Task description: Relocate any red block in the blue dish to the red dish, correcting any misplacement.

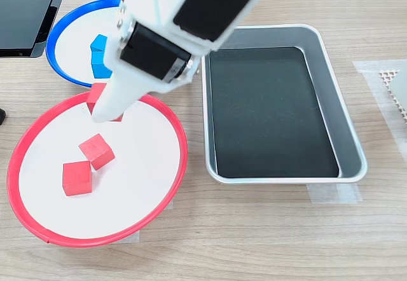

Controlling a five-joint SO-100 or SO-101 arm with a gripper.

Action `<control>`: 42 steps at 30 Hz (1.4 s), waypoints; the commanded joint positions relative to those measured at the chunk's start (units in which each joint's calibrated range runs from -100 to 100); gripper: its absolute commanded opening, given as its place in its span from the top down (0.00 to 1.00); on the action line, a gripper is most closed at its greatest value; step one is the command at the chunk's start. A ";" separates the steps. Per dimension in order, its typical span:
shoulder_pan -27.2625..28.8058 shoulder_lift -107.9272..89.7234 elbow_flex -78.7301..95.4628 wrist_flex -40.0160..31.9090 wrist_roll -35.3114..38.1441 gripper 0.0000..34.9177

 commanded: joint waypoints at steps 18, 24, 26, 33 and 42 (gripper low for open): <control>-3.87 10.28 -0.56 -4.95 -4.69 0.99; -4.72 13.61 -3.66 -5.20 -6.35 0.97; -4.91 14.37 -4.38 -5.61 -7.03 0.95; -5.47 16.51 -6.57 -6.19 -8.64 0.90; -5.47 17.44 -6.93 -7.59 -9.82 0.70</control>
